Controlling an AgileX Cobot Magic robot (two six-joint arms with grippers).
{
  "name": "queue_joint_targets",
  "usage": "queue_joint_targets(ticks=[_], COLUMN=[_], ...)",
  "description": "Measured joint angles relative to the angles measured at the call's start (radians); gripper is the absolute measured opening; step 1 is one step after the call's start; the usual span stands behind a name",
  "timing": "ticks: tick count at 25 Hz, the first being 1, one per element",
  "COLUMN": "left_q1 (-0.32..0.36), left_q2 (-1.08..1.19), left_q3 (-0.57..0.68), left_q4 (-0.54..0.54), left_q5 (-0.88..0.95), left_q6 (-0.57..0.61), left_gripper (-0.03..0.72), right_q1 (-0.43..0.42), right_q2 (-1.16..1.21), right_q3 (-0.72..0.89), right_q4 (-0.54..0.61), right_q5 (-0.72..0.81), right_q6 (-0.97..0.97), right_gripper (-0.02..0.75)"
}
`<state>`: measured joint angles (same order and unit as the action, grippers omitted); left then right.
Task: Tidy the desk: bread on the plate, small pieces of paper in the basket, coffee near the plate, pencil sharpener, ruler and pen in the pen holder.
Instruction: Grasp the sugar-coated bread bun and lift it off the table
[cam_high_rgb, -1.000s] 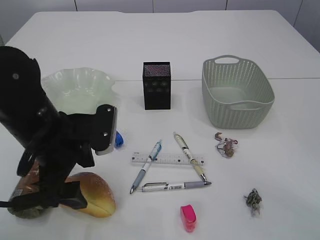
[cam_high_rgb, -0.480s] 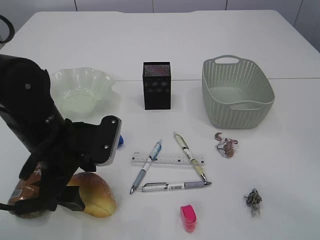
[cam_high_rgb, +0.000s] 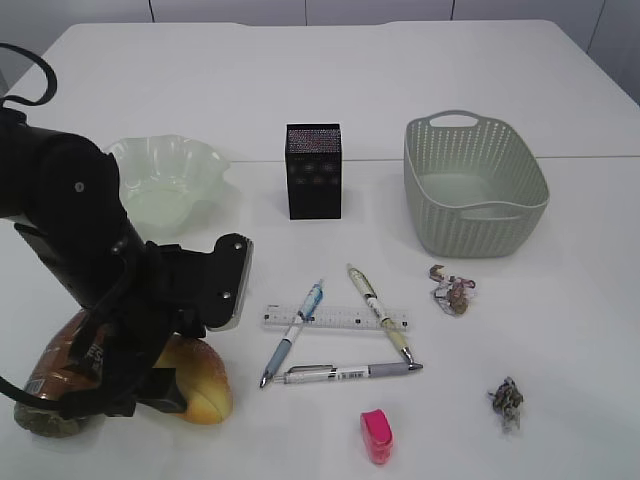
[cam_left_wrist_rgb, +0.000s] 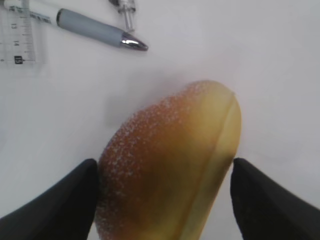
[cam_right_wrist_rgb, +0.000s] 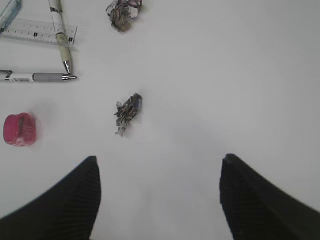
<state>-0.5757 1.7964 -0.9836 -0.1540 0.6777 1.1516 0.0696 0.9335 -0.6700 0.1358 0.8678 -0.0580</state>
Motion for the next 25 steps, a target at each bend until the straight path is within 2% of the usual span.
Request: queue_joint_targets(ticks=[14,17,25], left_q1=[0.0,0.0,0.0], left_q2=[0.064,0.071,0.071], left_q3=[-0.01,-0.008,-0.008], left_q4=[-0.05,-0.055,-0.057], left_q5=[-0.025,-0.025,-0.023], left_q6=[0.004,0.004,0.004], left_gripper=[0.578,0.543,0.383], right_q1=[0.0,0.0,0.0], right_q2=[0.0,0.0,0.008], right_q3=[0.0,-0.002,-0.002], right_q4=[0.0,0.0,0.0], right_q5=[0.002,0.003,0.004], right_q6=[0.0,0.0,0.0], right_gripper=[0.545,0.545,0.545])
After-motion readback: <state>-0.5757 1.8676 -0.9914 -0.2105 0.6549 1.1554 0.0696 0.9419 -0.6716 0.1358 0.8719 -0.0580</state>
